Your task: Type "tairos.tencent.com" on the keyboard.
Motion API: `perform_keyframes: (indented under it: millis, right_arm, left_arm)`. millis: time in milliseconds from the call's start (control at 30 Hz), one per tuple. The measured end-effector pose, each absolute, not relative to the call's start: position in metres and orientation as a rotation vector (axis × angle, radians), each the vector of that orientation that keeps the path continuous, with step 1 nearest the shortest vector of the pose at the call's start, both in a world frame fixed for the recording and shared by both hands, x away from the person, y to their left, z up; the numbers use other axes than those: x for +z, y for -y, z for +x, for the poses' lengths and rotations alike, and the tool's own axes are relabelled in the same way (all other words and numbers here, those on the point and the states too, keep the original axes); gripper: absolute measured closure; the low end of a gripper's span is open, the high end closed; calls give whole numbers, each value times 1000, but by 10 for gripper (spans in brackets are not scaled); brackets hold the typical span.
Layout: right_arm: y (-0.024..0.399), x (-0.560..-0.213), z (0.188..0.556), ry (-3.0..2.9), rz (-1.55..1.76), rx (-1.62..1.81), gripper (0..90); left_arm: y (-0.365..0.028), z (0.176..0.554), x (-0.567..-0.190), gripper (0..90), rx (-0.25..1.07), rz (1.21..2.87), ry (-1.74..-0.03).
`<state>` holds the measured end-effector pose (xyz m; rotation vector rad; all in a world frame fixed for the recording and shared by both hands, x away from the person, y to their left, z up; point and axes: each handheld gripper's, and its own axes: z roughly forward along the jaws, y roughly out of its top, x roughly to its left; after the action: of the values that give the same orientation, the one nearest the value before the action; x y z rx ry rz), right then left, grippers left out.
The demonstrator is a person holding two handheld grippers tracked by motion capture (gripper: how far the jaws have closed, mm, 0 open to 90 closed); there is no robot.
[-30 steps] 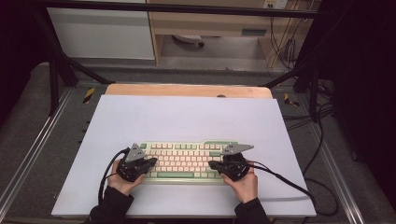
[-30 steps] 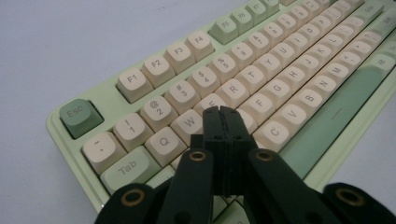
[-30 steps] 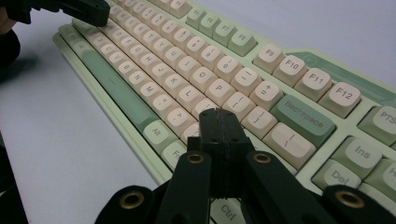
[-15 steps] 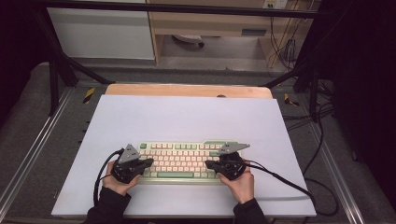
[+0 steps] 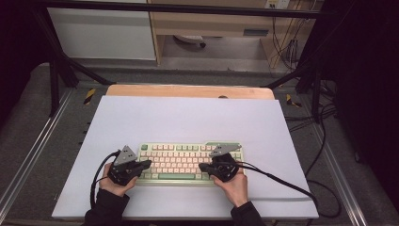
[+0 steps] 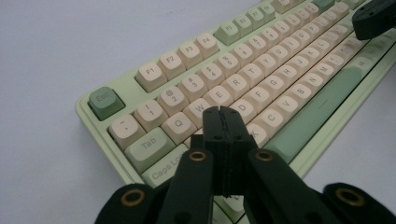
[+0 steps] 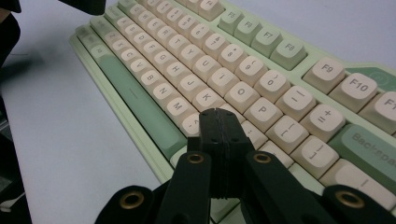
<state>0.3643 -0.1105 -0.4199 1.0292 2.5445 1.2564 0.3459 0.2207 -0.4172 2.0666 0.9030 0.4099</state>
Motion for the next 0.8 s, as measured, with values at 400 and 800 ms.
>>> perform_keyframes:
  millis: [400, 800]
  right_arm:
    - [105, -429, 365, -2561, 1038, 1243, 900]
    - [104, -432, 364, -2562, 1024, 1227, 900]
  left_arm:
    - [-221, 346, -419, 900, 406, 2072, -902]
    - [-220, 346, -420, 900, 402, 2073, -902]
